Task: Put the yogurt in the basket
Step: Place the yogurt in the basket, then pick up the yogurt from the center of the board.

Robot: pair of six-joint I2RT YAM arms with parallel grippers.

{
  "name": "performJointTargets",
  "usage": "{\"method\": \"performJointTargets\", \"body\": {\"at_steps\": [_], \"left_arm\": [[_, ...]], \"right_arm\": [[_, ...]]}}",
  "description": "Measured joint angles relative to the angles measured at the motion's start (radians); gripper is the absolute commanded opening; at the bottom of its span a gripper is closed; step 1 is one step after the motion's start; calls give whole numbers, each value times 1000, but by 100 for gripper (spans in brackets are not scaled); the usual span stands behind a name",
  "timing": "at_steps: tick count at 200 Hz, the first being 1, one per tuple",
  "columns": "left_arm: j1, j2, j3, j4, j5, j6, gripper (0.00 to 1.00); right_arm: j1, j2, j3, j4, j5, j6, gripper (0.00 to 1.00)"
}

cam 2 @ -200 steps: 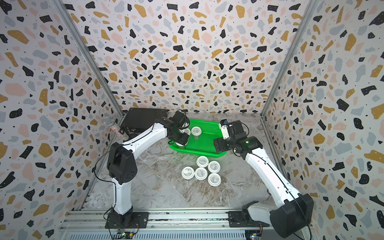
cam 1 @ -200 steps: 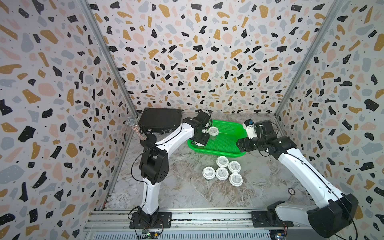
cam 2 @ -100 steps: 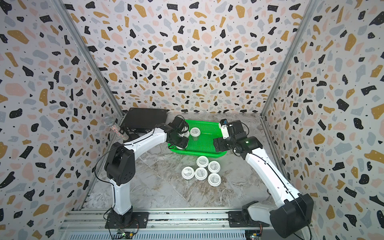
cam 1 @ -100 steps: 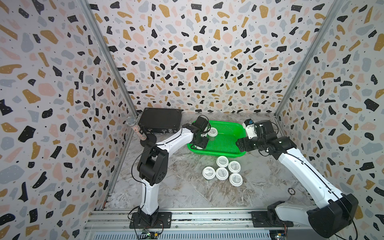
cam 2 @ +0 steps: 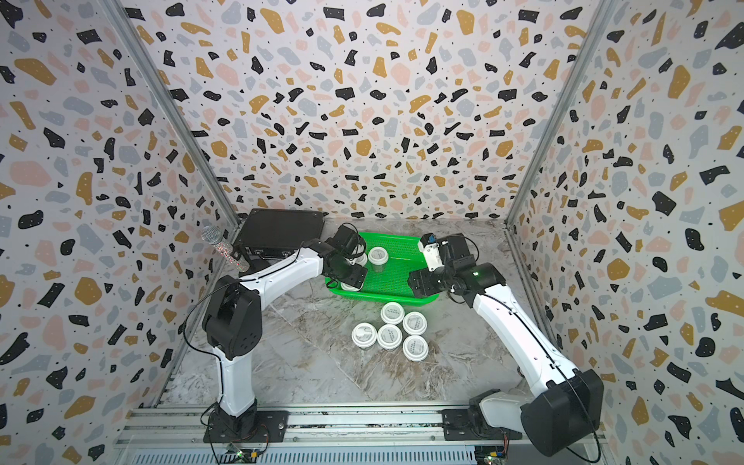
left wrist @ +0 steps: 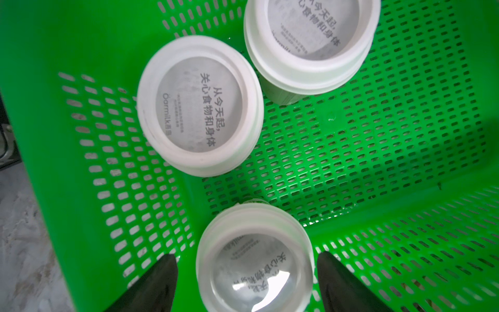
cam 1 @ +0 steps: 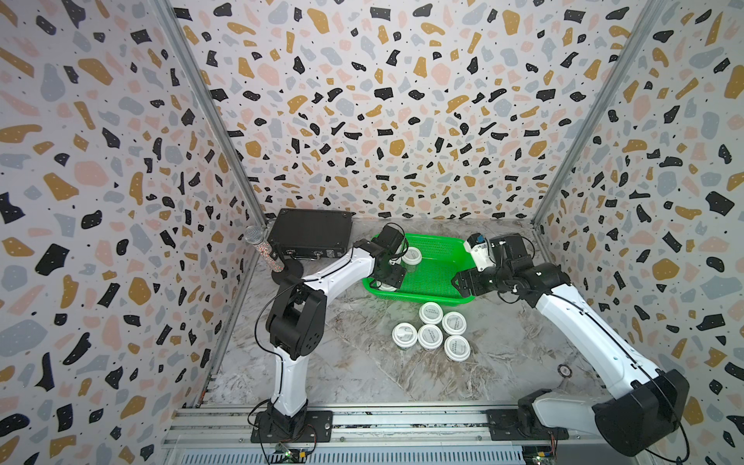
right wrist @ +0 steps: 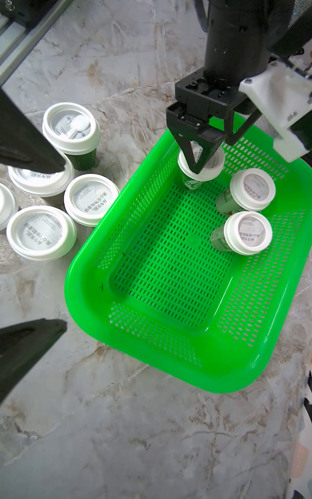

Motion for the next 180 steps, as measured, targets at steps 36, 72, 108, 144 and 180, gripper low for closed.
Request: {"method": "performJointTargets", "body": {"at_steps": [36, 72, 108, 144, 180], "left_arm": [[0, -8, 7, -20, 3, 0, 91], [0, -90, 8, -39, 34, 0, 94], [2, -222, 7, -44, 58, -1, 94], [24, -382, -77, -23, 61, -12, 95], [97, -520, -238, -2, 53, -43, 96]], "right_arm": [[0, 21, 0, -51, -66, -21, 86], [5, 39, 0, -90, -123, -27, 80], [65, 71, 0, -112, -141, -28, 79], [192, 121, 1, -124, -134, -48, 81], [275, 188, 23, -126, -90, -47, 81]]}}
